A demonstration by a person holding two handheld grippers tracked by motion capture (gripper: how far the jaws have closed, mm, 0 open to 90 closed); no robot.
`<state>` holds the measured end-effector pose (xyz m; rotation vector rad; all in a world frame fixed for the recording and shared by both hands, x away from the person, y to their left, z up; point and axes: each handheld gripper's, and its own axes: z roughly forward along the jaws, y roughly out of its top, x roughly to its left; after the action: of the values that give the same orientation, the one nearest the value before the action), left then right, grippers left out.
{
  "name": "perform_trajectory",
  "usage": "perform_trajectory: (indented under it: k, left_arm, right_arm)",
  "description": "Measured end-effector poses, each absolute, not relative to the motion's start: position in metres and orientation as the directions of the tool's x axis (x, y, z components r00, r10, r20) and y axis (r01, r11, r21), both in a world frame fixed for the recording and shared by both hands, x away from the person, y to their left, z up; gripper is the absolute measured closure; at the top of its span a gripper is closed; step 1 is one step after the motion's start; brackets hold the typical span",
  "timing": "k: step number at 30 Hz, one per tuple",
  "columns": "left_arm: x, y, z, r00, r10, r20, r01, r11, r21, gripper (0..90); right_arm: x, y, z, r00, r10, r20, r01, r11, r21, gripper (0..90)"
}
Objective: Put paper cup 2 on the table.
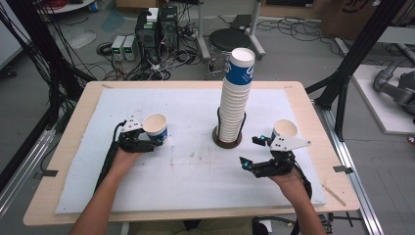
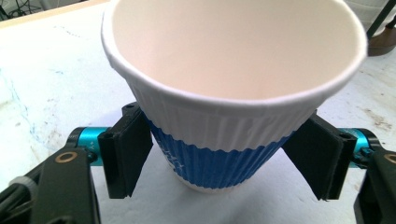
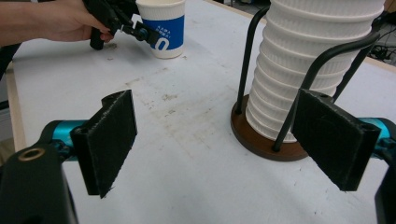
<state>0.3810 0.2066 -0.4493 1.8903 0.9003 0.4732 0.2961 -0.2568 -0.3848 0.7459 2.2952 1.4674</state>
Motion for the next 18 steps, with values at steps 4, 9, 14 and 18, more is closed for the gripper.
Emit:
perform_trajectory:
  k: [4,9,14,18]
  left_arm:
    - [0.380,0.208,-0.451,0.650,0.756,-0.075,0.403,-0.259,0.878,24.6]
    - [0.377,0.211,-0.451,0.650,0.752,-0.111,0.439,-0.253,0.862,16.5]
    - [0.366,0.223,-0.446,0.643,0.755,-0.130,0.429,-0.214,0.878,16.4]
    - [0.354,0.234,-0.439,0.639,0.755,-0.146,0.405,-0.169,0.898,16.1]
  right_arm:
    - [0.297,-0.256,-0.386,-0.817,0.577,0.013,0.256,0.342,0.904,14.6]
    - [0.297,-0.257,-0.387,-0.814,0.580,0.022,0.266,0.340,0.902,14.6]
    - [0.297,-0.259,-0.387,-0.812,0.584,0.023,0.267,0.336,0.903,14.6]
    - [0.297,-0.262,-0.387,-0.806,0.592,0.027,0.274,0.331,0.903,14.6]
